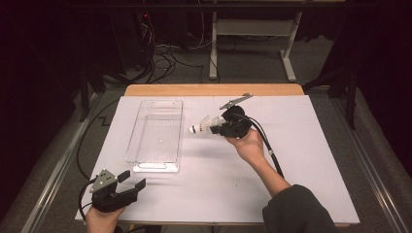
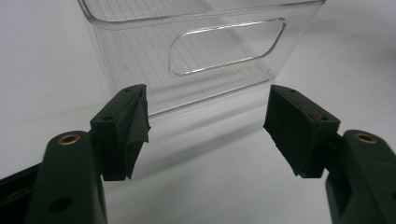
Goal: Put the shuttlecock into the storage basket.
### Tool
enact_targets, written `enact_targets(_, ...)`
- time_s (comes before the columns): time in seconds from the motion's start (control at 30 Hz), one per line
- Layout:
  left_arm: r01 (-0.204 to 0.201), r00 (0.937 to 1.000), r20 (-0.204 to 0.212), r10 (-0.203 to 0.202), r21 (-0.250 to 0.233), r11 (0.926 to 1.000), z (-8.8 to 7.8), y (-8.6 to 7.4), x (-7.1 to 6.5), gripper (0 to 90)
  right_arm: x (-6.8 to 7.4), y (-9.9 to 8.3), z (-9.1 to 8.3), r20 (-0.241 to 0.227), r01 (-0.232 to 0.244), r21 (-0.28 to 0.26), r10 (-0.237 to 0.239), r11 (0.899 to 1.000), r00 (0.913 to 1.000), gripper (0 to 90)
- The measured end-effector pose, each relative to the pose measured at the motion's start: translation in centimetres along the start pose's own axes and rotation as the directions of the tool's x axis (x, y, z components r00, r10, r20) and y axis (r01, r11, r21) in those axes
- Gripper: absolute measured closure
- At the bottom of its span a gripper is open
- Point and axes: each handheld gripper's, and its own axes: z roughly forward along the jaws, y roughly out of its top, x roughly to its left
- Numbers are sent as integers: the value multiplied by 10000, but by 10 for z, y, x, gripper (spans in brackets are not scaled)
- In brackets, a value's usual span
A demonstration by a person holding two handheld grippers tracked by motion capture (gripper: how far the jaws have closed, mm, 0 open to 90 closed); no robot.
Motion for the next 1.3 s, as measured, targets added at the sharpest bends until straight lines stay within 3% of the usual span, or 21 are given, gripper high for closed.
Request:
enact_targets(0.7,-2,10000,51,2,-5,10000,0,0,0,315,17,17,3,-180,367,-43,-367,9993,9992,893)
enact_targets(1.3,-21,10000,63,21,13,10000,-1,0,1,315,36,34,18,-402,698,52,-696,9975,9968,893)
